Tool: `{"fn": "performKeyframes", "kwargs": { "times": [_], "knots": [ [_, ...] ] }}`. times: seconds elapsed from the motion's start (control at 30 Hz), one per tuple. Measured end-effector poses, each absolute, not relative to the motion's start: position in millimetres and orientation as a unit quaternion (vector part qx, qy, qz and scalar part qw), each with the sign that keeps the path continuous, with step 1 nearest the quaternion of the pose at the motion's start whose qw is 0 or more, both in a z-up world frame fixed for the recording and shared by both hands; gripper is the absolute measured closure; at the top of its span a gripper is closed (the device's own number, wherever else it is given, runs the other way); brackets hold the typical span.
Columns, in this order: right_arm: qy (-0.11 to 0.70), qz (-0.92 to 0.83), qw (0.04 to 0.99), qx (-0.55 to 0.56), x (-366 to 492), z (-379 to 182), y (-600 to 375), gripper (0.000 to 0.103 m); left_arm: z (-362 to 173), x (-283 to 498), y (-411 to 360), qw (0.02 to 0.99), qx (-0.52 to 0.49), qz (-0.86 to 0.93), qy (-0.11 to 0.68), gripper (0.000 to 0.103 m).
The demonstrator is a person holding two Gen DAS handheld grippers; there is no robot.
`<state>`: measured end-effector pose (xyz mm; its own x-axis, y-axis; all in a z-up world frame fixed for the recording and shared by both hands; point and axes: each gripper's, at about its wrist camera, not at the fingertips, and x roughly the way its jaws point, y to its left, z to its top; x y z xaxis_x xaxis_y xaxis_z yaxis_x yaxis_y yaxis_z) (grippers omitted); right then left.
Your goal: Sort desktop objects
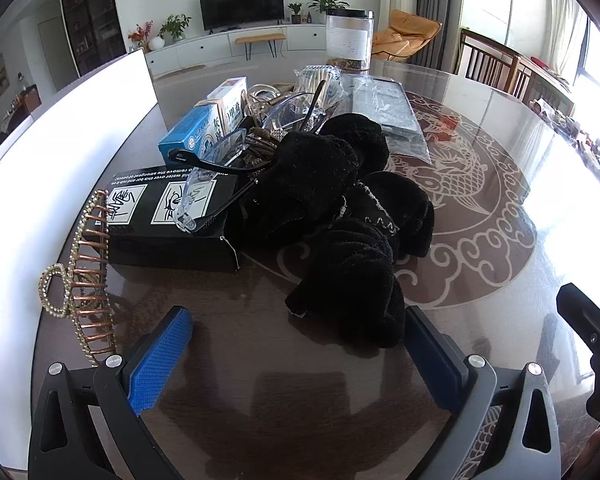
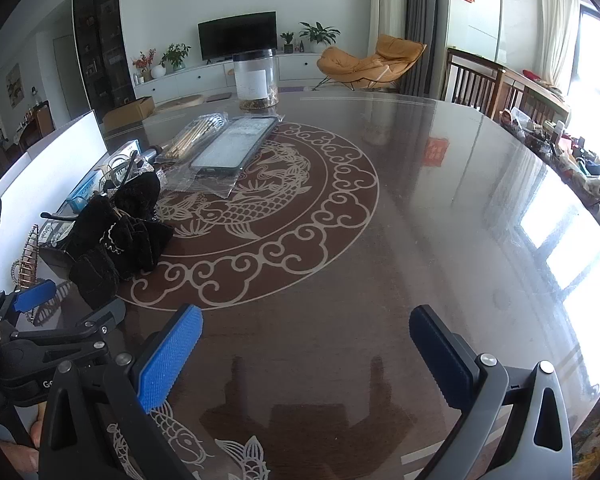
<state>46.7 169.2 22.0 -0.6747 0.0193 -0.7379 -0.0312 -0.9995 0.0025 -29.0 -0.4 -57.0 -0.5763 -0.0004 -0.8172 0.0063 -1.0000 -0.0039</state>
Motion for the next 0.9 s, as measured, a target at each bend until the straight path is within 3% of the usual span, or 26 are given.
{"fn": "performKeyframes", "kwargs": {
  "times": [0.47,0.9],
  "knots": [
    [0.008,0.894,0.024,-0.448,36.1,1.6,174.1,0.000,-56.4,-99.5,3.5,-0.060,0.455,-0.888,-0.030,0.000],
    [0.022,0.888,0.020,-0.459,30.4,-3.5,175.7,0.000,-56.4,-102.6,3.7,-0.068,0.455,-0.887,-0.033,0.000]
  ]
}}
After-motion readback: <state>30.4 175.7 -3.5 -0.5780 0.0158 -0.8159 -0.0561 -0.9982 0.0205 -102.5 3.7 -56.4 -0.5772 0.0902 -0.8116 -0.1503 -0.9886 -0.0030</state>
